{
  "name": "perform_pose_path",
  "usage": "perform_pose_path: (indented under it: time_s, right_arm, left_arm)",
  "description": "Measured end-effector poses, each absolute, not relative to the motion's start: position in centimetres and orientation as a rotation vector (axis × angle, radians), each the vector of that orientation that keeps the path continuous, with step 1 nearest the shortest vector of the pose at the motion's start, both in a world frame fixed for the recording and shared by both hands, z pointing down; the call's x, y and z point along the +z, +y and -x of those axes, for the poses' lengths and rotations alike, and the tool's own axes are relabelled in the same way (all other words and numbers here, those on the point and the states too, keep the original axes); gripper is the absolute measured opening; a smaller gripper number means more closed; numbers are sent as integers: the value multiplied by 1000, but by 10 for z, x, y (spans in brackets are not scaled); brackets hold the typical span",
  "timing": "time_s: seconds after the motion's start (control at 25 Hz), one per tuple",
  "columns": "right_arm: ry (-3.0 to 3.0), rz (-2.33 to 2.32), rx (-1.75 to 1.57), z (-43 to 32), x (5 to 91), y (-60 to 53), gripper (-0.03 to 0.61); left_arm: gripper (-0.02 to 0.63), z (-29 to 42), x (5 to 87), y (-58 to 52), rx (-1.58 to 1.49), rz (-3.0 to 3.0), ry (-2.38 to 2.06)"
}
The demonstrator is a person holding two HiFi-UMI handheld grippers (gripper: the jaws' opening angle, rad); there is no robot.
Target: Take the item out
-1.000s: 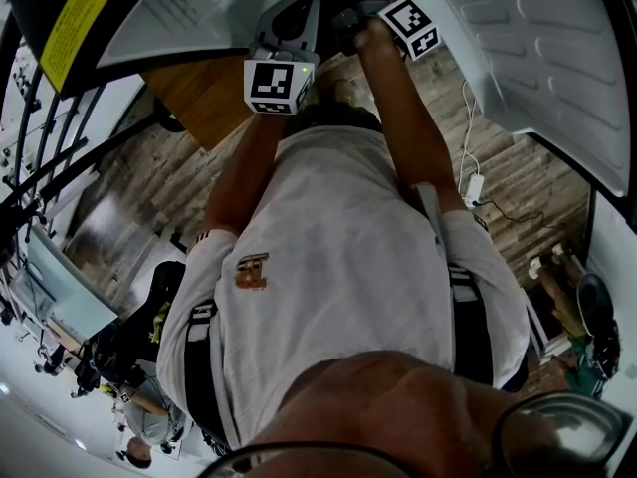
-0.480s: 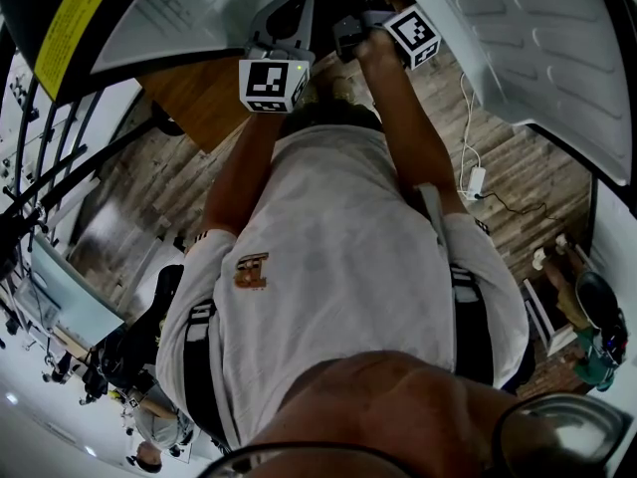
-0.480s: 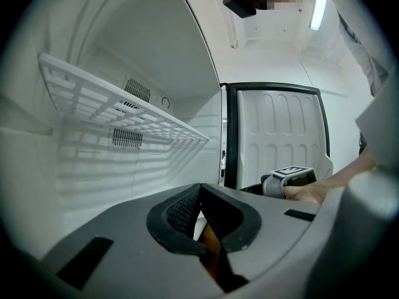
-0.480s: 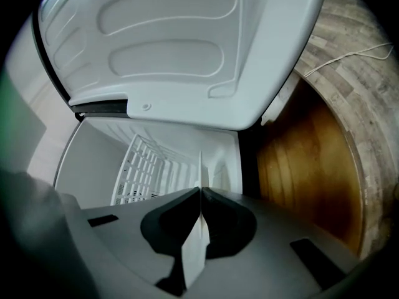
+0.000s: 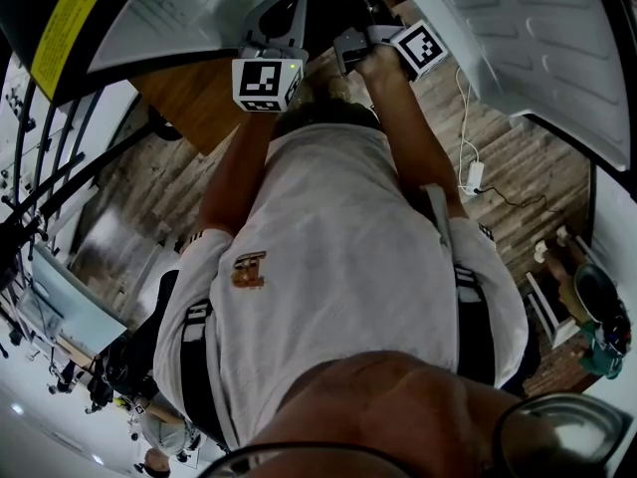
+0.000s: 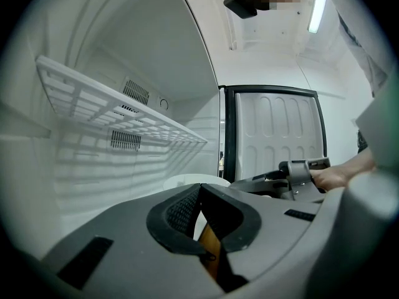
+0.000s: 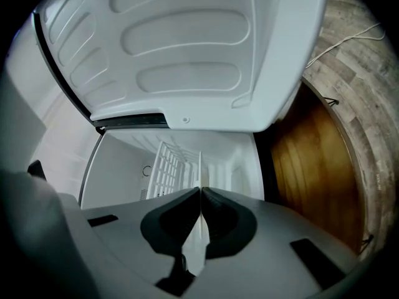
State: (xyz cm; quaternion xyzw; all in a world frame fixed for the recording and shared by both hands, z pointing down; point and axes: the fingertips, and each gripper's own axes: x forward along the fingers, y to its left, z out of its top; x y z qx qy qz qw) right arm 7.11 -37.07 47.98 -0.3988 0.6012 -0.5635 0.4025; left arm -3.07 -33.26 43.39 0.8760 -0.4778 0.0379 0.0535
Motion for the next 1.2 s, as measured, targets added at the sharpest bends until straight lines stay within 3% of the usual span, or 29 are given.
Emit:
perform_pose_path:
  time_s: [1.2]
  right_arm:
    - [1485, 959, -1429, -57, 468, -336, 37]
  left_arm:
    - [18, 51, 420, -313, 97, -2677, -1474]
